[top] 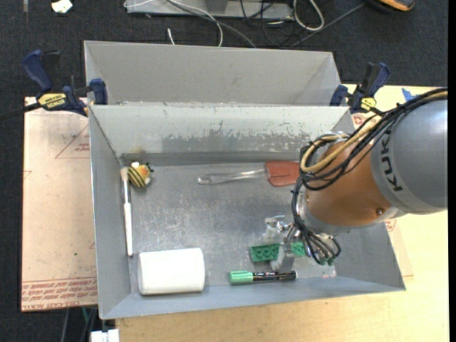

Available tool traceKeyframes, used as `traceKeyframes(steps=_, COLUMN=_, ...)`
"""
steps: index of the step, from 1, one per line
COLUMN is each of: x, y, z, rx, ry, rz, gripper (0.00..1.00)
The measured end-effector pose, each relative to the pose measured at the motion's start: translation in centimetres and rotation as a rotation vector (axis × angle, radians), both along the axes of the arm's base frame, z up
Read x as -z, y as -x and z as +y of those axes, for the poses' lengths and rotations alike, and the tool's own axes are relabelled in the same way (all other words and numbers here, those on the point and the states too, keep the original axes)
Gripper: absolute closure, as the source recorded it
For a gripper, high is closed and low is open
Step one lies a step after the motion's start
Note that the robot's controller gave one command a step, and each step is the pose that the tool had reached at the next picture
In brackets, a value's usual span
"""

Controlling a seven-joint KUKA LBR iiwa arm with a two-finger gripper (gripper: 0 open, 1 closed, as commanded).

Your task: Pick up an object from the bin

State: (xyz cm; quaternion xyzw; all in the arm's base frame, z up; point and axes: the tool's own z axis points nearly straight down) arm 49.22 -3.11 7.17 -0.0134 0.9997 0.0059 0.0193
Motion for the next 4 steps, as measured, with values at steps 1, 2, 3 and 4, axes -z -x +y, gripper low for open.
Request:
traceKeyframes(steps=1, x=0.05, y=0.17, z=0.1, rx=0.03, ry=-0.001, rz=-0.004, gripper=1.0)
traceKeyframes(steps=2, x=0.07, y=0.11, z=0.11, rx=0.033, ry=-0.001, rz=-0.002, gripper=1.0)
traceKeyframes(steps=3, x=0.08, y=-0.43, z=0.15, rx=-0.108, ry=0.003, rz=-0.004, gripper=1.0)
traceKeyframes(steps=4, x=-0.35, y=0.56, z=-0.09, rx=0.031, ry=-0.003, rz=0.001, gripper=1.0)
